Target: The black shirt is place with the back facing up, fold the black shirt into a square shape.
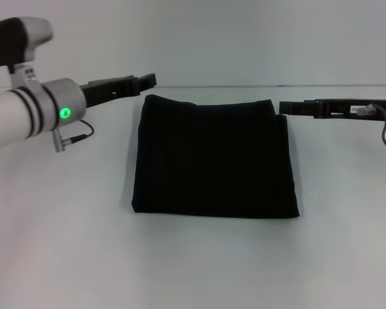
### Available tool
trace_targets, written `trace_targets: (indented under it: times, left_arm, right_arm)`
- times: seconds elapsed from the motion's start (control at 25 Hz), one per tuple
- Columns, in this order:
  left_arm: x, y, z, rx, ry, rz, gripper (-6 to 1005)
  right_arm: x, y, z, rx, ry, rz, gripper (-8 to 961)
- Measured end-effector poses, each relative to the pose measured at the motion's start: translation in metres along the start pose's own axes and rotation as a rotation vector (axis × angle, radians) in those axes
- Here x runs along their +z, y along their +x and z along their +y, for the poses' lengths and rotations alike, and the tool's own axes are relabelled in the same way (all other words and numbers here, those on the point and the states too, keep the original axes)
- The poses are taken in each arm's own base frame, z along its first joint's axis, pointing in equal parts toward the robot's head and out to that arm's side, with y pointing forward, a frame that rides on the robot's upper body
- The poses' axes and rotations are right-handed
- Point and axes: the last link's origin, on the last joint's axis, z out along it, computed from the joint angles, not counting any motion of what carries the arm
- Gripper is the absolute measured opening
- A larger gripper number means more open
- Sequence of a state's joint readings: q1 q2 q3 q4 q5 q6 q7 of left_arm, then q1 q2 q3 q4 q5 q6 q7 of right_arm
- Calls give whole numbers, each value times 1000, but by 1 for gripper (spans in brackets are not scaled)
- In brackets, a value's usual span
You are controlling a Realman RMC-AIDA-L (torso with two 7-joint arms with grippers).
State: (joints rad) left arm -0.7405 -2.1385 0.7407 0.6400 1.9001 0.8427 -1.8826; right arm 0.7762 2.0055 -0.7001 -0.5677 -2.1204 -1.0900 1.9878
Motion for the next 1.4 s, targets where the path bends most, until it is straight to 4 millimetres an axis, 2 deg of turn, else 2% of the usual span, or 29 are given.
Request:
trace_targets:
  times: [0.04,0.16,0.36,0.48,0.68,0.88,1.08,1.4]
  left_arm:
    - [0,0,0,0,0,0,319]
    - [-19,3,16,26,-149,21,423]
    - [-41,-2,40,93,-379,10,659]
    - [-46,-7,48,142,-449,-22,888]
    - [-42,-22,49,249,-459,-102,934]
    - [-40,-34,50,371,-481,-155,934]
    - [-37,-41,51,462,-486,-213,934]
    - [-30,-46,50,496,-456,-263,934]
  right_arm:
    - [-1,-1,0,-24,-4,-3,794]
    - [-5,0,2,-78,-38,-24,794]
    - [-14,4,13,-197,-144,-70,795]
    - [-16,7,18,-286,-192,-59,795]
    - [-16,18,19,-397,-205,-12,795]
    - [-20,27,25,-463,-260,0,796]
    - [-27,30,28,-483,-287,5,796]
    - [-23,35,23,-482,-250,59,797]
